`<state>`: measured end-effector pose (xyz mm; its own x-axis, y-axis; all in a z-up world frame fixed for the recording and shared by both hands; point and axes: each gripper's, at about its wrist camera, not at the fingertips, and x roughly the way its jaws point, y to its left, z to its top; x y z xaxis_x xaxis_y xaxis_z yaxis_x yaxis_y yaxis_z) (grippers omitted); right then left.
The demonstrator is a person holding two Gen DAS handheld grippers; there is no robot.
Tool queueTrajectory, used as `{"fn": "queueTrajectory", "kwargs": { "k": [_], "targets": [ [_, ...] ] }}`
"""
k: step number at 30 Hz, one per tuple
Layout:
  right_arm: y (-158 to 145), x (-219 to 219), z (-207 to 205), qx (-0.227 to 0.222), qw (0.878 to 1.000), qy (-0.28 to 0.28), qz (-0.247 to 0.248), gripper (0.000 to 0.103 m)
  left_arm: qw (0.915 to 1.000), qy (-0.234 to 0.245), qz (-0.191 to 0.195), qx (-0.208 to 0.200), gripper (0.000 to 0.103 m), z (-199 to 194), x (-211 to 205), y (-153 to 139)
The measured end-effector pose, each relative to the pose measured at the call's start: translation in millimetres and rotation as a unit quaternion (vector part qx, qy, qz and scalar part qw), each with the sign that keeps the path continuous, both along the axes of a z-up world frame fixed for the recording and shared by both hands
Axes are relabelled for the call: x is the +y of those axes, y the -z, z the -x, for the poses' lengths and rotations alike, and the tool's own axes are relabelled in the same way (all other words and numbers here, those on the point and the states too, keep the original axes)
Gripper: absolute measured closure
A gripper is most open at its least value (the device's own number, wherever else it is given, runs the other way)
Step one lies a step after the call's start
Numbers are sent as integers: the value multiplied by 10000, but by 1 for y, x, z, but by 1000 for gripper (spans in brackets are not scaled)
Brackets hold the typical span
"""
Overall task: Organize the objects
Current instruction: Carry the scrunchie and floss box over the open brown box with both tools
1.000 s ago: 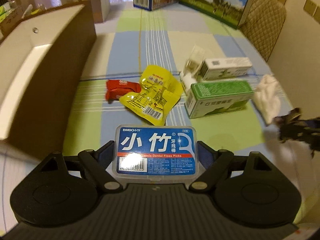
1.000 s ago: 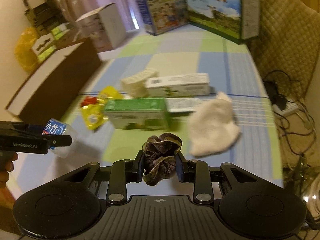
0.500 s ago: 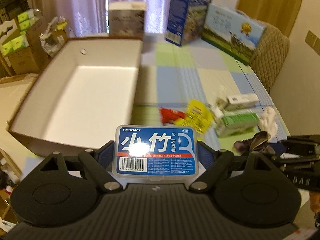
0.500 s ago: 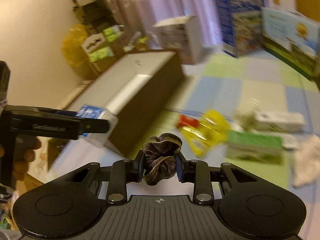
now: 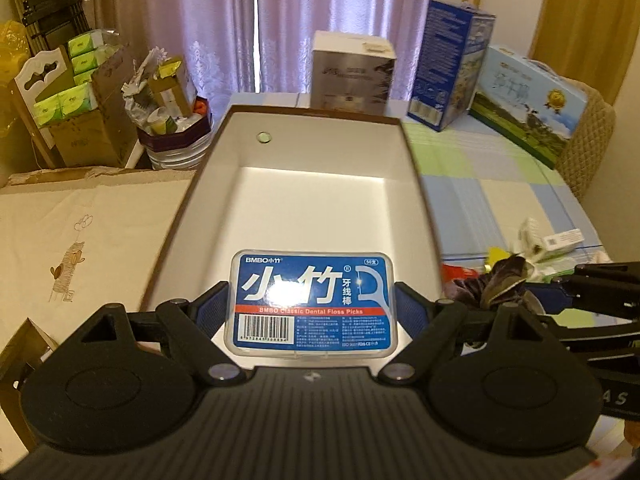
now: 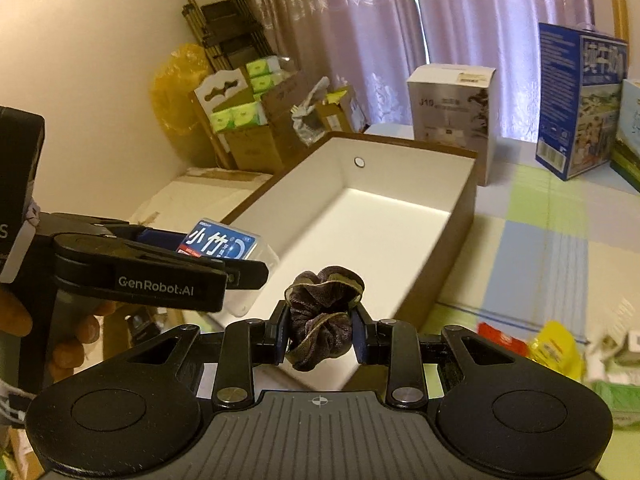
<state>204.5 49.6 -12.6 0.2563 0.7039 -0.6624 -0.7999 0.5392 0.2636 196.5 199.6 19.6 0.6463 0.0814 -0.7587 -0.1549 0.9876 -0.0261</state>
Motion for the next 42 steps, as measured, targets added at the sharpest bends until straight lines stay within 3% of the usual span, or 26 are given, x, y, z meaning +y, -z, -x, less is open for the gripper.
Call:
{"fn": "queueTrajectory", "kwargs": {
  "k": [10, 21, 26, 38, 42],
  "targets": [
    [37, 46, -17, 183, 9983, 67, 553, 75, 9970, 11, 137, 761, 20, -39, 43, 53],
    [59, 64, -26, 250, 9949, 128, 968, 75, 9914, 264, 234, 1262, 20, -59, 52, 91],
    [62, 66, -26, 147, 9942, 150, 1051, 75, 9899, 348, 234, 1351, 20, -65, 52, 97],
    [57, 64, -23, 63, 9955, 127, 938, 74, 9910, 421, 318, 1230, 17, -60, 54, 83],
    [55, 63, -23, -21, 9960, 134, 885, 63, 9913, 375, 356, 1209, 17, -59, 56, 79]
  ]
}}
